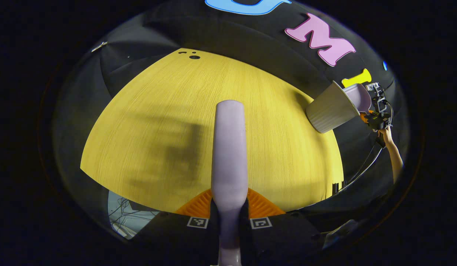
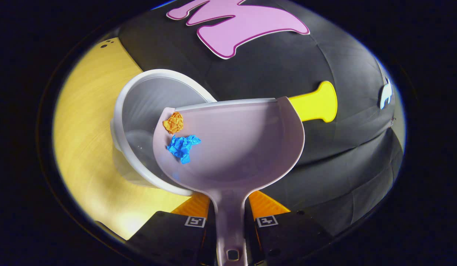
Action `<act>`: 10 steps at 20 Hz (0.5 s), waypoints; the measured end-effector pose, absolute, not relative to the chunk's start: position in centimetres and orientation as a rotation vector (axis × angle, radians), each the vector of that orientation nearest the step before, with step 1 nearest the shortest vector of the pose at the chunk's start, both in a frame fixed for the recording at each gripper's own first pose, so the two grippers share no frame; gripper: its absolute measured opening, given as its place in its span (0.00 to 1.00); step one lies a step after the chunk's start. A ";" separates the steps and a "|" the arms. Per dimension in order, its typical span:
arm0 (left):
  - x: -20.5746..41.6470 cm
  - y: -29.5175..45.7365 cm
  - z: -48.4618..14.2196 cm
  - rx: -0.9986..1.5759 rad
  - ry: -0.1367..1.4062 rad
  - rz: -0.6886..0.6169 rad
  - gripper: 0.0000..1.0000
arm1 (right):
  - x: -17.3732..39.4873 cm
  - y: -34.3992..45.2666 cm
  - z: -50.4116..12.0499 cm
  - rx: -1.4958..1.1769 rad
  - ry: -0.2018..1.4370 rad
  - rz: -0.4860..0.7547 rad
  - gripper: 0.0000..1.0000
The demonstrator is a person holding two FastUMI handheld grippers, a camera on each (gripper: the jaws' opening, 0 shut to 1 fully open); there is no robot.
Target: Pick up the small broom and dustpan from the desktop, sweep the trash into the dustpan with the broom, and then empty the trash into the garbage bin.
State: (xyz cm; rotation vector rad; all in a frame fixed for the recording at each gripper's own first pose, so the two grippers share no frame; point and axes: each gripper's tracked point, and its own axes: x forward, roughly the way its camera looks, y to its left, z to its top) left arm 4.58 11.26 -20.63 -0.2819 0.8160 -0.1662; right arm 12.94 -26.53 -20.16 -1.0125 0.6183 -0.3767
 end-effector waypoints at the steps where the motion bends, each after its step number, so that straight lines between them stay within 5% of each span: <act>1: 4.7 11.1 -20.7 -0.280 0.820 -0.164 0.27 | 13.0 -26.4 -19.9 -1.062 0.605 -0.386 0.35; 10: 5.1 10.2 -21.1 -0.261 0.840 -0.187 0.27 | 13.6 -27.2 -18.2 -1.470 0.414 -0.364 0.35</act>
